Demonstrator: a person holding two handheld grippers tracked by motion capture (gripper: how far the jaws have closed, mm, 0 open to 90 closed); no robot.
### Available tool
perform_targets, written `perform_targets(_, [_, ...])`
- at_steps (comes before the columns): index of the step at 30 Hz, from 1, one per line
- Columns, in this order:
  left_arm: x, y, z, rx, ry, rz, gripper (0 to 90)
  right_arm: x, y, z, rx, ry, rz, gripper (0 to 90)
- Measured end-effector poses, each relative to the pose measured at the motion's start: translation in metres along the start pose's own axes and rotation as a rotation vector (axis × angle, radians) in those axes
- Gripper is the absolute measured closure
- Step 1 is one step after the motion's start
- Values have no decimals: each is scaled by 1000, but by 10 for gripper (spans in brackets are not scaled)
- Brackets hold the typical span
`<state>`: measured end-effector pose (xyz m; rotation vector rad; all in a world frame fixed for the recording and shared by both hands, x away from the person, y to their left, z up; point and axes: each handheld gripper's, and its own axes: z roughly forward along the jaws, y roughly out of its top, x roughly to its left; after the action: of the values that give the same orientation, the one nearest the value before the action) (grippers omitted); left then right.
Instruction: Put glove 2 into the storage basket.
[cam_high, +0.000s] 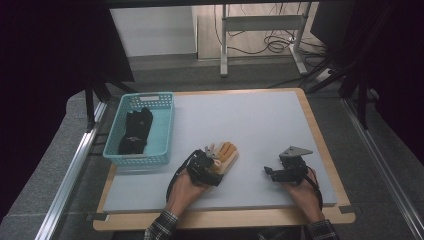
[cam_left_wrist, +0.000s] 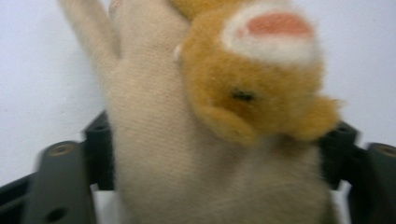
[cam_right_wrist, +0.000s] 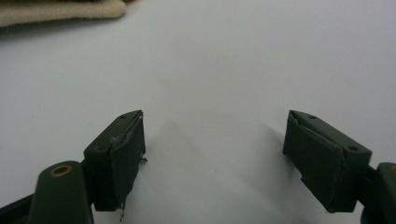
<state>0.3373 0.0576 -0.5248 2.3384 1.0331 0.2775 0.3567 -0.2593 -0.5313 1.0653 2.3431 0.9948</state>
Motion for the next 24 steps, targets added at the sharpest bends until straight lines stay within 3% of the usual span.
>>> perform_targets(7, [3, 2, -4, 3, 7, -13, 528, 0, 0, 0, 0, 0, -1, 205])
perform_targets(12, [5, 1, -8, -15, -8, -19, 627, 0, 0, 0, 0, 0, 0, 205])
perform_targets(15, [9, 3, -14, -42, 5, -18, 712, 0, 0, 0, 0, 0, 0, 205])
perform_targets(24, [23, 12, -28, -62, 2, -45, 734, 0, 0, 0, 0, 0, 1, 204])
